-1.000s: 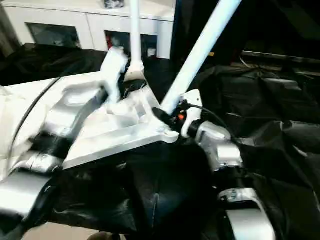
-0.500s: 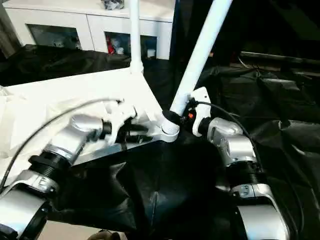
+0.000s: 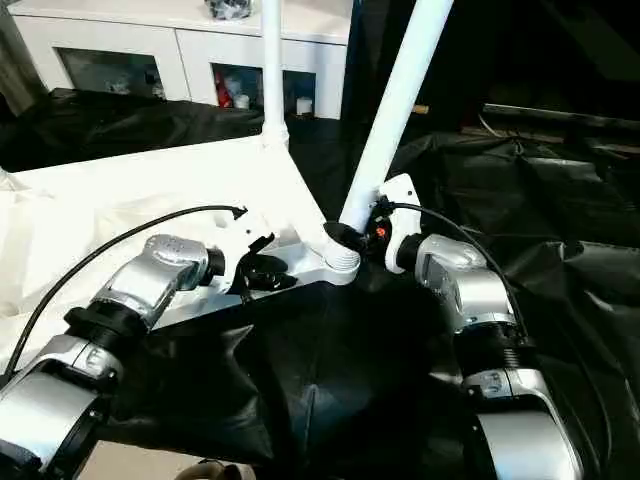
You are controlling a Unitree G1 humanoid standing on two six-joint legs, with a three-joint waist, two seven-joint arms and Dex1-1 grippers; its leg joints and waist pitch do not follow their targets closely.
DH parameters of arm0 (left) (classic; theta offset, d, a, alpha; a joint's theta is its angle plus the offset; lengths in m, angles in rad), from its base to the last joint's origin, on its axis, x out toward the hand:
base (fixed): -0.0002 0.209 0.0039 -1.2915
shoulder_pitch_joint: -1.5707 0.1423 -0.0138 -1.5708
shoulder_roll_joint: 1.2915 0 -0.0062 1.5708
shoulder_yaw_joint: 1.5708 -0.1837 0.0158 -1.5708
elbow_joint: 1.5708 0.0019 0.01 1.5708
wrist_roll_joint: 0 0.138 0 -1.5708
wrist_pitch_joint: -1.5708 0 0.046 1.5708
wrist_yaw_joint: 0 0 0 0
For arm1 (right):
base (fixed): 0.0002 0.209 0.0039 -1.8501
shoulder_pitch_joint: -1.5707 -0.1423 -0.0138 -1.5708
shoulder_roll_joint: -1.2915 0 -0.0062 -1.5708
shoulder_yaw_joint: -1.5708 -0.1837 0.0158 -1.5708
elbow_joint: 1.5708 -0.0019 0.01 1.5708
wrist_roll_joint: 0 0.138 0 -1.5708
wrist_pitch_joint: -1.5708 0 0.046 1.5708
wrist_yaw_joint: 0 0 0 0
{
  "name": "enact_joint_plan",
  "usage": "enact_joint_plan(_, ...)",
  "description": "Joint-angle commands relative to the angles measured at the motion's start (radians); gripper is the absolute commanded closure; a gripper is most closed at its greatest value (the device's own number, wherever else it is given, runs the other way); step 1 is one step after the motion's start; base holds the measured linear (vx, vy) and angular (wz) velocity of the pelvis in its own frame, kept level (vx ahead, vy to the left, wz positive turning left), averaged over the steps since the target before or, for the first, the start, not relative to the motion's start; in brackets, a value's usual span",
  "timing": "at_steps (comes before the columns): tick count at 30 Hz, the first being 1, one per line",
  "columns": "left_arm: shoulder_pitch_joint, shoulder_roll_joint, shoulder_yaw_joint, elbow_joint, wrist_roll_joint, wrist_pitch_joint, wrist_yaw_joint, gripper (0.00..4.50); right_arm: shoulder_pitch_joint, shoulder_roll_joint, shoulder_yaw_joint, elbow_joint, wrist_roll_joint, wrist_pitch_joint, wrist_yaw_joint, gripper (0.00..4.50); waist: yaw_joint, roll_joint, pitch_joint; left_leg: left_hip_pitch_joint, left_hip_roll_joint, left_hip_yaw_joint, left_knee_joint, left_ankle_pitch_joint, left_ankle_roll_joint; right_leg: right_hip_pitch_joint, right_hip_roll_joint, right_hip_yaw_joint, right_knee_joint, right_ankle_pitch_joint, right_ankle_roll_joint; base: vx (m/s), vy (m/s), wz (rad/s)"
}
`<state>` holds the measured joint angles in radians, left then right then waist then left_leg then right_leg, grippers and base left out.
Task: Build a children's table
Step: Insert table leg to table base
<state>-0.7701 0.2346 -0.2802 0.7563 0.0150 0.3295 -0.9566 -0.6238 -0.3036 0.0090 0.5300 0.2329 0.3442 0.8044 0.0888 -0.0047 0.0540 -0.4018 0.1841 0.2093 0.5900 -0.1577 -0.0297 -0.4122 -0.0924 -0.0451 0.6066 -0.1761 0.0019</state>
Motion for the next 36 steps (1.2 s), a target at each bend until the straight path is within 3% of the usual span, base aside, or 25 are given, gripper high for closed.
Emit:
enact_joint_plan(1,-0.008,0.009,-0.007,0.0,0.003,0.013,-0.016,3.25,-0.002,-0.016,0.008,-0.012,-0.007,0.007,0.004,2.63,0.001,0.0,-0.074,0.037,0.044,-0.025,-0.066,-0.236,0.014,0.049,-0.054,0.031,-0.067,-0.144,-0.248,0.0,0.0,0.0)
enact_joint_plan(10,0.02,0.033,-0.051,-0.03,0.022,-0.013,-0.096,3.99,-0.022,-0.029,0.041,0.016,-0.029,0.036,0.03,2.63,0.0,0.0,-0.075,0.035,0.044,-0.024,-0.064,-0.203,0.025,0.05,-0.052,0.03,-0.06,-0.097,-0.259,0.0,0.0,0.0)
enact_joint_plan(17,0.035,0.043,-0.047,-0.046,0.013,-0.013,-0.129,4.47,-0.04,-0.035,0.079,0.053,-0.047,0.058,0.077,2.63,0.001,-0.002,-0.073,0.036,0.046,-0.024,-0.065,-0.217,0.017,0.048,-0.053,0.03,-0.061,-0.126,-0.256,0.0,0.0,0.0)
enact_joint_plan(24,0.048,0.045,-0.038,-0.062,-0.005,-0.044,-0.148,4.5,-0.056,-0.033,0.089,0.065,-0.048,0.058,0.087,2.63,0.001,-0.005,-0.072,0.037,0.045,-0.025,-0.067,-0.242,0.005,0.047,-0.055,0.031,-0.066,-0.18,-0.24,0.0,0.0,0.0)
enact_joint_plan(36,0.068,0.044,-0.013,-0.078,-0.03,-0.079,-0.164,4.5,-0.091,-0.053,0.136,0.118,-0.073,0.096,0.165,2.63,0.002,-0.005,-0.072,0.036,0.046,-0.024,-0.066,-0.236,0.009,0.047,-0.054,0.031,-0.065,-0.179,-0.242,0.0,0.0,0.0)
